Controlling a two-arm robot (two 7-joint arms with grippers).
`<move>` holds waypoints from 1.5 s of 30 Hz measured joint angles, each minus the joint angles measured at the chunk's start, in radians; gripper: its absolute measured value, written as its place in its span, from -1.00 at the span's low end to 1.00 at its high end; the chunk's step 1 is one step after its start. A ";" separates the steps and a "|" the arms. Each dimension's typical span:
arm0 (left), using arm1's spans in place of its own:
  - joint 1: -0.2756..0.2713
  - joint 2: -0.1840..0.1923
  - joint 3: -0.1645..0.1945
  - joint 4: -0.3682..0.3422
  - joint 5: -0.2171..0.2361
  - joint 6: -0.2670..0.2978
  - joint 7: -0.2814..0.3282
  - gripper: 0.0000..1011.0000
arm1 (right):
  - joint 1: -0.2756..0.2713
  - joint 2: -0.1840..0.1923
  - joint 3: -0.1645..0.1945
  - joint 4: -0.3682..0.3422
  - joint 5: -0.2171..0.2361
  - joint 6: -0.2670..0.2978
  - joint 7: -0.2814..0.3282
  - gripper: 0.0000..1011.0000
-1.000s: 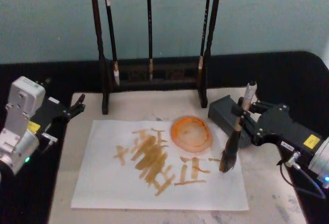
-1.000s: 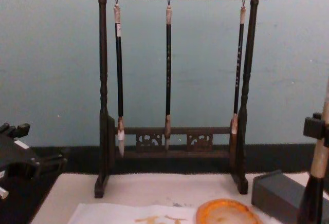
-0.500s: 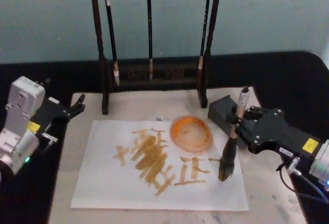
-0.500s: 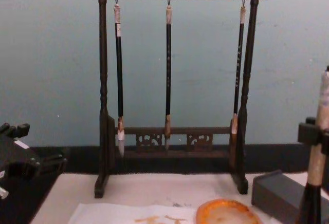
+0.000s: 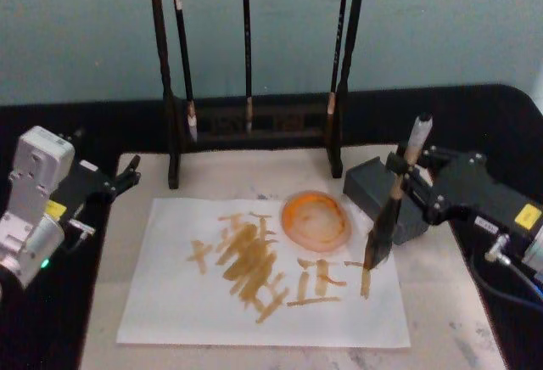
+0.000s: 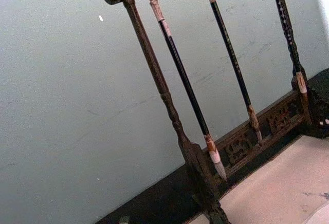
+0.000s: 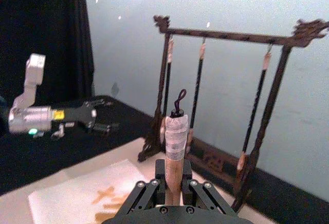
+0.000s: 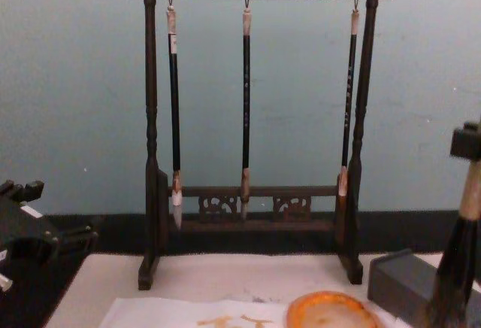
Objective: Pick up the brush from the inkstone, write on the paper, then place the brush back to its original position.
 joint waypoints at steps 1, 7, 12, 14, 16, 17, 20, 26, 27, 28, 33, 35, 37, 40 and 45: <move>0.000 0.000 0.000 0.000 0.000 0.000 0.000 1.00 | 0.003 -0.003 0.003 0.003 0.004 -0.003 0.000 -0.65; 0.000 0.000 0.000 0.000 0.000 0.000 0.000 1.00 | 0.038 -0.040 0.020 0.039 0.046 -0.019 -0.012 -0.65; 0.000 0.000 0.000 0.000 0.000 0.000 0.000 1.00 | 0.075 -0.067 0.022 0.076 0.070 -0.021 -0.019 -0.65; 0.000 0.000 0.000 0.000 0.000 0.000 0.000 1.00 | 0.095 -0.081 0.019 0.099 0.084 -0.022 -0.020 -0.65; 0.000 0.000 0.000 0.000 0.000 0.000 0.000 1.00 | 0.109 -0.090 0.015 0.113 0.090 -0.020 -0.024 -0.65; 0.000 0.000 0.000 0.000 0.000 0.000 0.000 1.00 | 0.124 -0.100 0.011 0.130 0.095 -0.017 -0.030 -0.65; 0.000 0.000 0.000 0.000 0.000 0.000 0.000 1.00 | 0.142 -0.116 0.006 0.152 0.109 -0.010 -0.037 -0.65; 0.000 0.000 0.000 0.000 0.000 0.000 0.000 1.00 | 0.197 -0.161 -0.001 0.223 0.187 0.026 -0.044 -0.65; 0.000 0.000 0.000 0.000 0.000 0.000 0.000 1.00 | 0.213 -0.172 -0.002 0.242 0.208 0.034 -0.047 -0.65; 0.000 0.000 0.000 0.000 0.000 0.000 0.000 1.00 | 0.220 -0.177 -0.003 0.252 0.221 0.039 -0.048 -0.65; 0.000 0.000 0.000 0.000 0.000 0.000 0.000 1.00 | 0.265 -0.202 -0.008 0.308 0.286 0.069 -0.045 -0.65; 0.000 0.000 0.000 0.000 0.000 0.000 0.000 1.00 | 0.286 -0.214 -0.010 0.337 0.317 0.087 -0.044 -0.65; 0.000 0.000 0.000 0.000 0.000 0.000 0.000 1.00 | 0.298 -0.220 -0.012 0.352 0.332 0.096 -0.045 -0.65; 0.000 0.000 0.000 0.000 0.000 0.000 0.000 1.00 | 0.334 -0.235 -0.022 0.401 0.360 0.110 -0.052 -0.65; 0.000 0.000 0.000 0.000 0.000 0.000 0.000 1.00 | 0.367 -0.246 -0.035 0.451 0.390 0.126 -0.050 -0.65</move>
